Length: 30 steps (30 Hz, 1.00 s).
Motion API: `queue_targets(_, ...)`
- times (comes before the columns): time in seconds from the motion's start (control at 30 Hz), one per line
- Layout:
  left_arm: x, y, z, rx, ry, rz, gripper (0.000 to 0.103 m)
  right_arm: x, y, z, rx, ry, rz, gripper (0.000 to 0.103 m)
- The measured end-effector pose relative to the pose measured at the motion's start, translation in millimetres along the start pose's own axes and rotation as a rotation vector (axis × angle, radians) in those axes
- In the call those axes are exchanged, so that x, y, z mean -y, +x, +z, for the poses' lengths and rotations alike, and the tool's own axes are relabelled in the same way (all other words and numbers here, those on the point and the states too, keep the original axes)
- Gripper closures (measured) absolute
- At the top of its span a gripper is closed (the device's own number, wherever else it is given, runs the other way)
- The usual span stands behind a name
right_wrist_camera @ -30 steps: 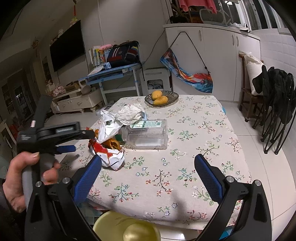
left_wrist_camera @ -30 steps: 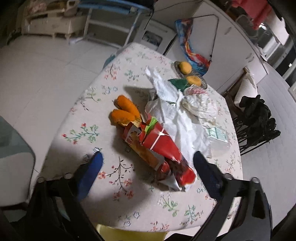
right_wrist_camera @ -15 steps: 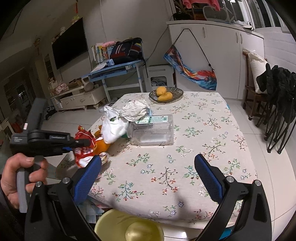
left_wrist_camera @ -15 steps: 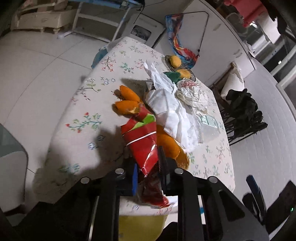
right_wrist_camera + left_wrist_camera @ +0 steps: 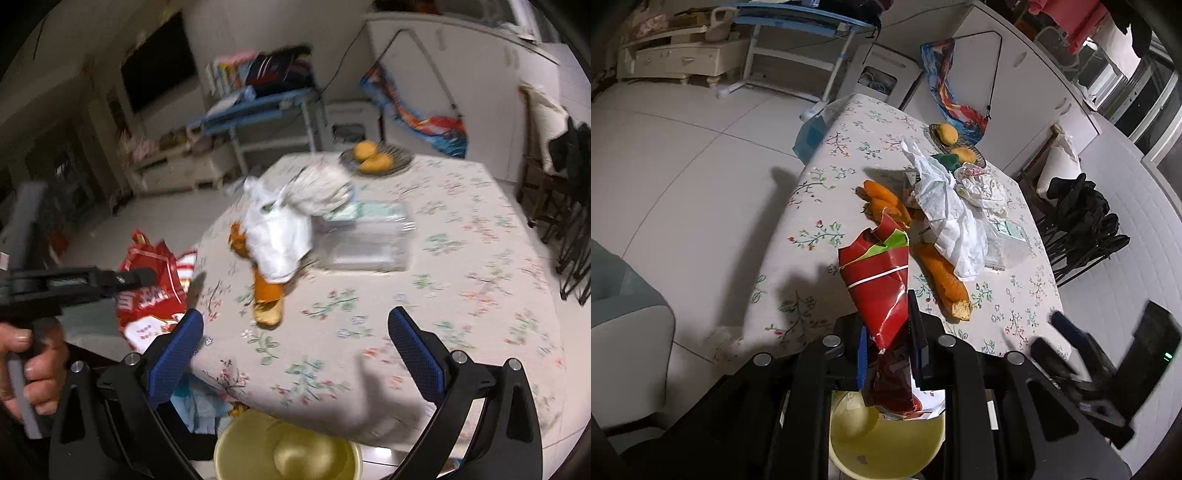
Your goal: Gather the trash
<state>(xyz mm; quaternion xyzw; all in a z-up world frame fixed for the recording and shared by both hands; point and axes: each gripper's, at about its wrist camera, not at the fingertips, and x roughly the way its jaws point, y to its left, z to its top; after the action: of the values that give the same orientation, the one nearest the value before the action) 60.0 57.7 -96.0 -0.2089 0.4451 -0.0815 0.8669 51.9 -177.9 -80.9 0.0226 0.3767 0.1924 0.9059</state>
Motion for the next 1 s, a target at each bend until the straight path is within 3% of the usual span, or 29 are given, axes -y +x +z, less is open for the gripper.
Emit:
queue_targets(0.1,-6.3,-4.2,-1.8,0.005,-0.007,-0.001,0.085,-12.0,26.2,4.3,-0.04,-0.036,0.006,0.013)
queue_targets(0.17,-10.1,-6.7,-2.1,0.01,-0.008,-0.003,0.085,-16.5,39.7,8.8,-0.061,-0.051,0.004,0.023)
queue_targets(0.3,-12.8,-8.2,-2.7,0.016,-0.007,-0.005,0.085,-21.0,69.3,14.8,-0.106,-0.068,-0.021,0.029)
queue_targets(0.37,-14.1,-9.0,-2.1,0.017,-0.01,-0.007,0.085,-19.8,75.3,12.5,-0.124,-0.067,-0.027,0.039)
queue_targets(0.43,-14.1,-8.5,-2.1,0.016,-0.013,-0.011,0.085,-17.0,81.6,9.7,-0.145,-0.064,-0.031,0.06)
queue_targets(0.53,-15.2,-9.3,-2.4,0.016,-0.023,-0.016,0.085,-12.9,77.2,7.3,-0.141,-0.06,-0.026,0.076)
queue_targets(0.77,-13.1,-14.0,-4.2,0.036,0.0,0.002,0.085,-18.3,46.5,-5.8,-0.135,-0.069,0.043,0.082)
queue_targets(1.0,-3.4,-29.9,-19.5,0.068,0.046,-0.034,0.085,-28.5,3.2,-22.3,-0.099,-0.065,0.076,0.082)
